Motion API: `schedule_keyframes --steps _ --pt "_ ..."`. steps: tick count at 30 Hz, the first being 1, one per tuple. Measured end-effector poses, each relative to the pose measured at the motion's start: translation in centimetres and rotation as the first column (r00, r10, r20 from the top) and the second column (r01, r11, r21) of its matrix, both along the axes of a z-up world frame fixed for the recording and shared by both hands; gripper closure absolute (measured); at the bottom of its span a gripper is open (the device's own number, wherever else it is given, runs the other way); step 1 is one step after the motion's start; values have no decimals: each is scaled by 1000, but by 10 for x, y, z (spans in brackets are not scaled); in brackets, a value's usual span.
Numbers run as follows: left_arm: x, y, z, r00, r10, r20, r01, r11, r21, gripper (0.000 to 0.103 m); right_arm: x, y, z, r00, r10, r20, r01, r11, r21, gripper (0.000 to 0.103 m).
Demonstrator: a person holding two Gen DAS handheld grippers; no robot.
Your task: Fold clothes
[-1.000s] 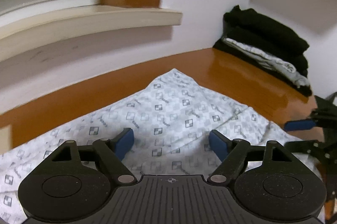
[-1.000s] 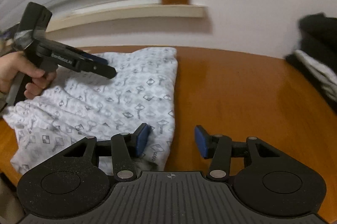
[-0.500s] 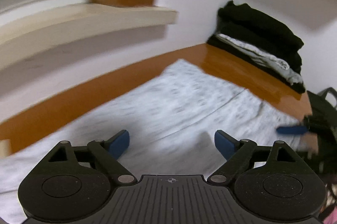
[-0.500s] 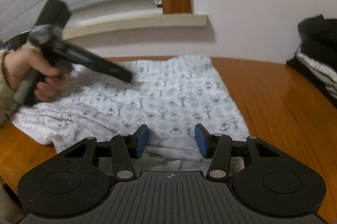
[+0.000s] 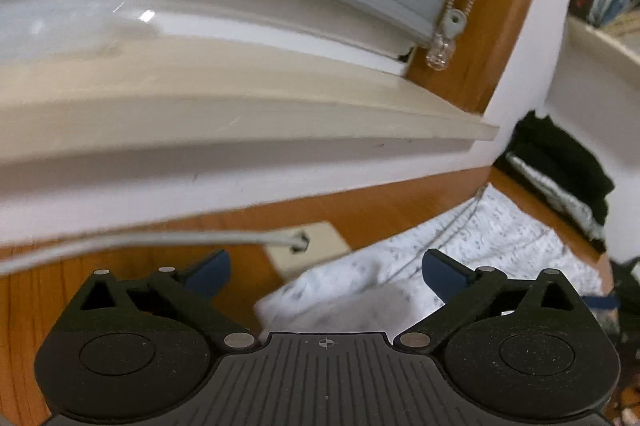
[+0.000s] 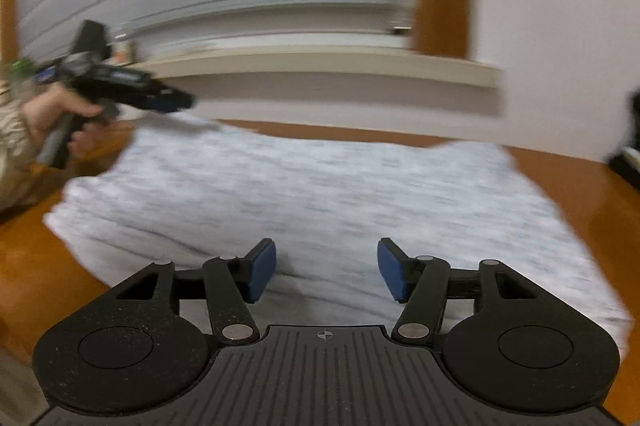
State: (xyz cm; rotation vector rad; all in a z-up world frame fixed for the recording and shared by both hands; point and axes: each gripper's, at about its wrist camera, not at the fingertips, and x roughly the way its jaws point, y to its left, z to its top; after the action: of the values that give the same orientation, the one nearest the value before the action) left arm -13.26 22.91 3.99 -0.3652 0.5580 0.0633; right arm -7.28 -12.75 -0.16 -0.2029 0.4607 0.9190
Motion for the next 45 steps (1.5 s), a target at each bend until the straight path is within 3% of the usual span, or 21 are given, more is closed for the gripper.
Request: schedule_keyframes --steps 10,14,17,27,34,36,37,39,41,45 --pt "-12 13 -13 999 -47 -8 46 997 -69 0 -62 91 3 988 157 -5 -157 987 -16 44" --pt "-14 13 -17 998 -24 -52 25 999 25 2 -78 114 6 975 224 4 -224 974 -30 45" --pt "-17 16 -17 998 -19 -53 20 1000 23 3 -90 131 7 961 278 10 -277 959 -58 45" --pt "-19 18 -18 998 -30 -46 32 999 33 0 -117 147 2 924 375 73 -358 917 -178 37" --pt "-21 22 -18 999 -35 -32 35 999 1 0 -113 150 0 919 387 78 -369 913 -173 34" --pt "-22 26 -18 999 -40 -20 39 999 -27 0 -110 152 -1 924 376 74 -361 918 -165 40" --pt "-22 27 -19 999 -42 -14 41 998 -41 0 -109 153 -1 929 362 84 -345 924 -167 54" --pt "-24 30 -19 999 -43 -3 42 997 -67 0 -108 155 -1 932 351 96 -331 927 -174 63" --pt "-24 32 -19 999 -42 0 41 996 -84 0 -112 158 -2 927 349 134 -318 925 -208 79" --pt "-25 32 -18 999 -45 -4 44 994 -103 0 -119 163 -4 909 359 211 -297 915 -274 75"
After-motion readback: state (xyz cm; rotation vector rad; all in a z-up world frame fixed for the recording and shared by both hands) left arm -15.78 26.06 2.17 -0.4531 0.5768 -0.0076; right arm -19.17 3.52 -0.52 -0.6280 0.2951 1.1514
